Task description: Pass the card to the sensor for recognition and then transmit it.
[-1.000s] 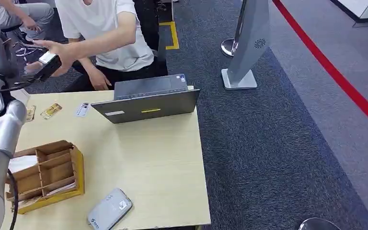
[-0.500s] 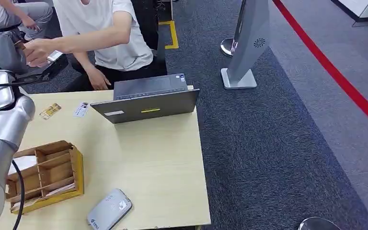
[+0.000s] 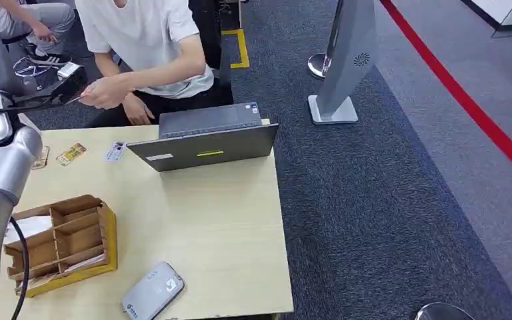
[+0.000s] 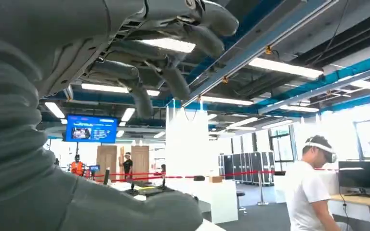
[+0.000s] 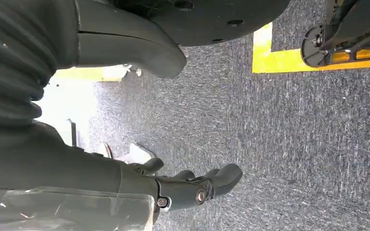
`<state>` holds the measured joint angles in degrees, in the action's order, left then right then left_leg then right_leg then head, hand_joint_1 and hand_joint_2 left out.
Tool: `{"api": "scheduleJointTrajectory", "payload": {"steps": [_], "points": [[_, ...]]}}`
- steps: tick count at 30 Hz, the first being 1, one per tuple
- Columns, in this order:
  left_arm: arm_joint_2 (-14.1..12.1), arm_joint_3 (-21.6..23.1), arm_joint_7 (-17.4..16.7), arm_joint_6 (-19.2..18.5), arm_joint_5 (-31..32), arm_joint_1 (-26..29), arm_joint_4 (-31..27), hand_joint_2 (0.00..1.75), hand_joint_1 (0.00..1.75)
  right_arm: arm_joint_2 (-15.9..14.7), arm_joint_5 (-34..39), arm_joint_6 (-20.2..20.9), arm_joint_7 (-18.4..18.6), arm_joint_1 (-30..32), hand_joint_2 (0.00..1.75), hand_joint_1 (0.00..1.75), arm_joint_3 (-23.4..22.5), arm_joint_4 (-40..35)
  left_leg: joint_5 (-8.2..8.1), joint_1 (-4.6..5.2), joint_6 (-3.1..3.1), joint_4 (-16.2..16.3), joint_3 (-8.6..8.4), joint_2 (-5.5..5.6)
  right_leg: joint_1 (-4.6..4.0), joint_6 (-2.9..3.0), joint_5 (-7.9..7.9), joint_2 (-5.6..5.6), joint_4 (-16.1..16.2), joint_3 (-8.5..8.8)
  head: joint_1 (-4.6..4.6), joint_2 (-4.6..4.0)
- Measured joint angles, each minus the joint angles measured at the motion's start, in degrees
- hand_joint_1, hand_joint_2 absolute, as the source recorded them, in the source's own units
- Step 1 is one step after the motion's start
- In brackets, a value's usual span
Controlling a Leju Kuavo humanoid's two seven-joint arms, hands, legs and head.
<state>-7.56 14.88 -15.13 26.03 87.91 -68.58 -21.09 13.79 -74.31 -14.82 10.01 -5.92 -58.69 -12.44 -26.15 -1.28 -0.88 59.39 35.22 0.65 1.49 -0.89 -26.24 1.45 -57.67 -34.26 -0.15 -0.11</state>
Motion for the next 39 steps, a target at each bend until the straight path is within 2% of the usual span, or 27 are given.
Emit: {"api": "scheduleJointTrajectory", "payload": {"steps": [8, 12, 16, 39], "points": [[-0.02, -0.02, 0.2, 0.59, 0.0, -0.41, 0.11, 1.75, 0.0, 0.0, 0.11, -0.22, 0.11, 0.0, 1.75, 0.0, 0.02, 0.02, -0.01, 0.0, 0.0, 0.0, 0.0, 0.0, 0.0, 0.0, -0.01, 0.0, 0.0, 0.0, 0.0, 0.0], [-0.02, -0.26, 3.25, 2.1, -0.3, -0.39, 0.09, 1.75, 0.0, 0.0, 1.18, -0.57, 0.11, 0.01, 1.75, 0.0, 0.0, 0.0, -0.01, 0.0, 0.0, 0.0, 0.01, 0.01, 0.0, 0.0, -0.01, -0.01, 0.0, 0.0, 0.02, 0.0], [0.0, -0.31, 3.8, 2.38, -0.31, -0.39, 0.09, 1.75, 0.0, 0.0, 1.16, -0.61, 0.11, 0.03, 1.75, 0.0, -0.02, 0.0, 0.0, 0.0, 0.0, 0.0, 0.0, 0.0, 0.0, 0.0, -0.01, -0.02, 0.0, 0.0, 0.02, 0.0], [0.0, -0.63, 3.89, 2.42, -0.31, -0.38, 0.09, 1.75, 0.0, 0.0, 1.16, -0.61, 0.11, 0.03, 1.75, 0.0, -0.02, 0.0, 0.0, 0.0, 0.0, 0.0, 0.0, 0.02, 0.0, 0.0, -0.01, -0.04, 0.0, 0.0, 0.0, 0.0]]}}
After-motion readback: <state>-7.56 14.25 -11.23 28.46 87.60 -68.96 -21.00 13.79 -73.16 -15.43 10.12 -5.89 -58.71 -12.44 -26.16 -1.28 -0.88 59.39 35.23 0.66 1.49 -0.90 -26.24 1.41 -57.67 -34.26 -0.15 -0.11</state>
